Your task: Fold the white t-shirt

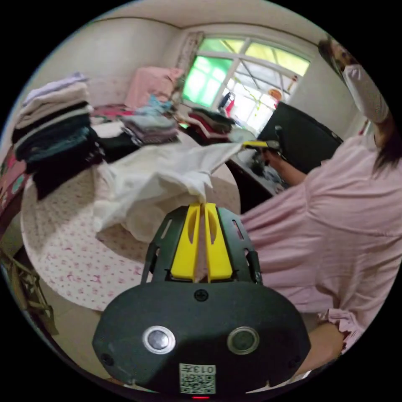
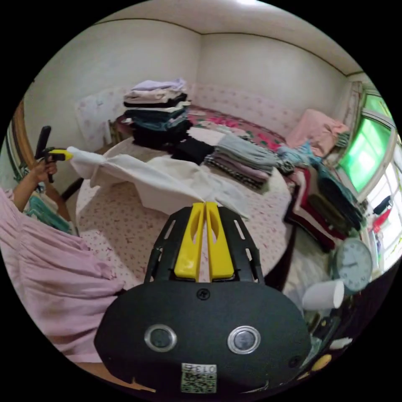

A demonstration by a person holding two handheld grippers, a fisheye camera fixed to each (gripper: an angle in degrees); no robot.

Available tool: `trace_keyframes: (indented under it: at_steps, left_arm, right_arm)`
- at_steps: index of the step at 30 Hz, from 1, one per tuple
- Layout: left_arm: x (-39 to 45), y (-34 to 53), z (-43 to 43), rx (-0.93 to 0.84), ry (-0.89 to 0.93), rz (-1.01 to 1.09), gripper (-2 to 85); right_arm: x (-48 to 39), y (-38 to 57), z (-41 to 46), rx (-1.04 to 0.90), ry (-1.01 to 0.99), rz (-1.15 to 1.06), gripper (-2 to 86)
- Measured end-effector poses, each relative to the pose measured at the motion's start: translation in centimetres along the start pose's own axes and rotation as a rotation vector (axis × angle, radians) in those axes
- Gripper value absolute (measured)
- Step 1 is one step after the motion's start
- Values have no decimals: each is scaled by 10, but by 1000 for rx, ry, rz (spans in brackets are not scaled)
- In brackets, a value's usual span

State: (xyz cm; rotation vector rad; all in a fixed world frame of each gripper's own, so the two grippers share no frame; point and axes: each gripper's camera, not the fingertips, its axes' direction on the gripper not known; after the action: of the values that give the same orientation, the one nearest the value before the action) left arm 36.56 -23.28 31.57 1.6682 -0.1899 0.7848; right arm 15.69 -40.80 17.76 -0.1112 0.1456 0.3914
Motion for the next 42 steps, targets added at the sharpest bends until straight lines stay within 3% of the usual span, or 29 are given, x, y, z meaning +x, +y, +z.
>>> trace_keyframes:
  at_steps: [3,6,7,10,15,18,25,28,32,37,42]
  left_arm:
    - [15,18,70,-247,158,-28,1]
    - [21,51,137,-575,132,-96,2]
    - [18,56,142,-602,120,-130,3]
    - [-6,62,121,-502,133,-288,17]
    - [-79,43,65,-89,-66,-640,87]
    - [-101,0,86,-120,-192,-616,100]
    - [-145,-92,164,-244,-156,-580,130]
    - [-148,-113,202,-369,-157,-542,102]
    - [-128,-132,219,-505,-293,-358,34]
    - [-115,-131,169,-388,-407,-373,18]
    - [-116,-72,68,-165,-521,-630,16]
  right_arm:
    - [22,64,4,-145,43,109,7]
    - [26,122,44,-372,55,238,7]
    - [27,141,59,-432,51,290,7]
    - [28,167,78,-509,49,367,9]
    - [48,173,75,-522,55,405,16]
    - [67,175,66,-491,26,447,19]
    - [95,150,50,-320,108,470,46]
    - [94,125,90,-327,11,418,61]
    - [83,85,155,-351,-93,317,76]
    - [79,29,249,-380,-170,245,82]
    - [65,11,307,-519,-258,120,30]
